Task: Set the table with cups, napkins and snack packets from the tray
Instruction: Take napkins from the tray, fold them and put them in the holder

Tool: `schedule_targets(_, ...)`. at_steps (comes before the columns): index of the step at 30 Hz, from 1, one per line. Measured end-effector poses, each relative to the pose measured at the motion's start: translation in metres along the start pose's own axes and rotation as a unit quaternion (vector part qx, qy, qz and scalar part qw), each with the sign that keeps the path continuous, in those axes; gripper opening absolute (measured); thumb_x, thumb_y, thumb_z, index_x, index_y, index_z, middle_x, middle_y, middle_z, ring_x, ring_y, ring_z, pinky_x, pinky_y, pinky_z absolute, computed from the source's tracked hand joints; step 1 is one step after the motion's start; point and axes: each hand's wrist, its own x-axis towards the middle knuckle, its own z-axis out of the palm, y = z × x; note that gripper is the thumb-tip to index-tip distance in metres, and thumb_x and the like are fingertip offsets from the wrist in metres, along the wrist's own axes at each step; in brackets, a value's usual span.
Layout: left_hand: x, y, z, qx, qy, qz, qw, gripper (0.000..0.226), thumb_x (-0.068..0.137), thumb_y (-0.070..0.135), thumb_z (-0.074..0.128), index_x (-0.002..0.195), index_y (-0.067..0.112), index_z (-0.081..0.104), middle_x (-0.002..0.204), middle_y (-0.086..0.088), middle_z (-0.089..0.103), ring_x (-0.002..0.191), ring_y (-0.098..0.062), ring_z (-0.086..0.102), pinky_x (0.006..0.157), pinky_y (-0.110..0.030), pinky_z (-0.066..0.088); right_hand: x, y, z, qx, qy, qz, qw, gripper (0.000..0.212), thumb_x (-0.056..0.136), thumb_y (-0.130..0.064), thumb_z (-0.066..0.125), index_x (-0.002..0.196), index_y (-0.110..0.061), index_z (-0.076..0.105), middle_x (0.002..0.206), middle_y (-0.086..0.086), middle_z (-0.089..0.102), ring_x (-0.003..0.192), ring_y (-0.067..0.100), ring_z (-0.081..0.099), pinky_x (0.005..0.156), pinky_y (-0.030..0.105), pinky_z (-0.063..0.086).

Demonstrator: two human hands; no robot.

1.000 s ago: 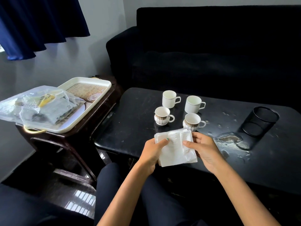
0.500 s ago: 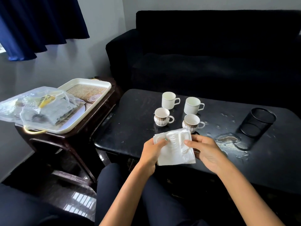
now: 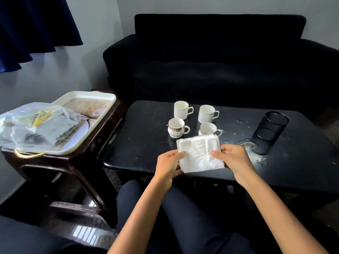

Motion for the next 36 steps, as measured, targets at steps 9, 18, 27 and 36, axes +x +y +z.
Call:
schedule_targets(9, -0.012, -0.002, 0.005, 0.084, 0.020, 0.063, 0.994, 0.009, 0.084, 0.007, 0.067, 0.080, 0.008, 0.074, 0.086, -0.018, 0.074, 0.071, -0.028, 0.071, 0.067, -0.040, 0.060, -0.019, 0.006, -0.005, -0.073, 0.074, -0.051, 0.993, 0.007, 0.076, -0.005, 0.070, 0.074, -0.012, 0.068, 0.074, 0.005, 0.072, 0.070, 0.021, 0.068, 0.068, 0.033, 0.053)
schedule_targets(18, -0.004, 0.008, 0.069, 0.126, 0.023, 0.138, 0.982, 0.007, 0.082, 0.013, 0.069, 0.085, 0.012, 0.076, 0.078, -0.005, 0.076, 0.081, -0.032, 0.072, 0.075, -0.046, 0.059, -0.002, 0.000, -0.050, -0.010, 0.061, -0.074, 0.995, 0.008, 0.078, -0.007, 0.070, 0.075, -0.015, 0.068, 0.063, -0.005, 0.070, 0.058, 0.007, 0.061, 0.053, 0.018, 0.048)
schedule_targets(27, 0.036, 0.019, 0.160, 0.154, -0.011, 0.179, 0.972, 0.006, 0.086, 0.014, 0.068, 0.086, 0.012, 0.073, 0.084, -0.006, 0.075, 0.084, -0.028, 0.071, 0.080, -0.045, 0.058, 0.044, -0.010, -0.127, 0.026, 0.110, -0.106, 0.988, 0.010, 0.081, -0.011, 0.067, 0.076, -0.018, 0.070, 0.067, -0.001, 0.070, 0.056, 0.008, 0.060, 0.050, 0.014, 0.047)
schedule_targets(36, 0.091, 0.040, 0.267, 0.242, -0.050, 0.253, 0.935, 0.007, 0.087, 0.018, 0.065, 0.084, 0.018, 0.072, 0.075, 0.006, 0.069, 0.065, -0.007, 0.057, 0.067, -0.026, 0.049, 0.100, -0.015, -0.191, 0.033, 0.225, -0.150, 0.962, 0.020, 0.079, -0.006, 0.067, 0.075, -0.026, 0.066, 0.071, -0.009, 0.071, 0.068, 0.007, 0.065, 0.069, 0.035, 0.055)
